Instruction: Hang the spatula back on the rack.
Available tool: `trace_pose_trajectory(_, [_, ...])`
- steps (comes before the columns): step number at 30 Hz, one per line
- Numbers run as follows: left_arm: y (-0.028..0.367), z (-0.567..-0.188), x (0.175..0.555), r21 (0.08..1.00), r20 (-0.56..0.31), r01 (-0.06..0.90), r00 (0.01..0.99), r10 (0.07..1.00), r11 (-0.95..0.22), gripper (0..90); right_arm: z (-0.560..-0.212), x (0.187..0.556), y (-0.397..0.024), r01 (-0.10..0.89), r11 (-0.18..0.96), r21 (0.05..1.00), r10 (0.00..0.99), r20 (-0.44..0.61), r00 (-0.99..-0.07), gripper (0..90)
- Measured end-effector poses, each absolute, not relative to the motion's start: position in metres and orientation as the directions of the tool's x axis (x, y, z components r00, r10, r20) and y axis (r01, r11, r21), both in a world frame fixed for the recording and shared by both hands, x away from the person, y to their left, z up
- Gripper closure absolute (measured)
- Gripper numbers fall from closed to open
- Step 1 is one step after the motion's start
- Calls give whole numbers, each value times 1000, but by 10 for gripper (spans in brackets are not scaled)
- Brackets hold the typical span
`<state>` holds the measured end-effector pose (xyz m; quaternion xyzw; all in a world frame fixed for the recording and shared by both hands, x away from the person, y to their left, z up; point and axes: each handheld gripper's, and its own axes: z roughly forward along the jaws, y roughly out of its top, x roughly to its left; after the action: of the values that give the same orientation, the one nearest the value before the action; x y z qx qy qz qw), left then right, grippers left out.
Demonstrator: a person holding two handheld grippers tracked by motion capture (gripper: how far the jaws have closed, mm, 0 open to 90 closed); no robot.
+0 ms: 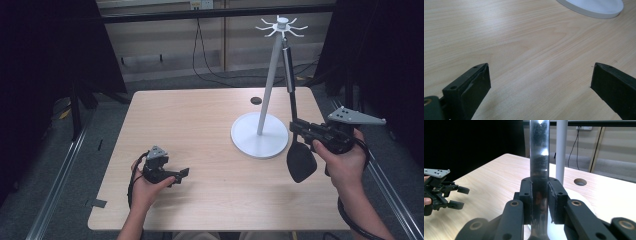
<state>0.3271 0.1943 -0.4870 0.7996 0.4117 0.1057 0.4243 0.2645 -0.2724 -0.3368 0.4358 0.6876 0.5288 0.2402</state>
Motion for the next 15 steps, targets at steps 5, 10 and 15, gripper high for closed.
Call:
trace_pose_trajectory(5, [195,-487,327,764,-175,567,642,747,-308,24,-339,267,-269,353,60,934,854,134,-502,758])
trace_pose_trajectory(10, [194,-486,327,767,-177,565,642,746,-305,24,-342,271,-265,358,57,932,857,138,-496,758])
trace_pose_trajectory(15, [194,-486,327,765,-175,565,644,745,-308,24,-345,277,-261,360,50,932,856,145,-495,757])
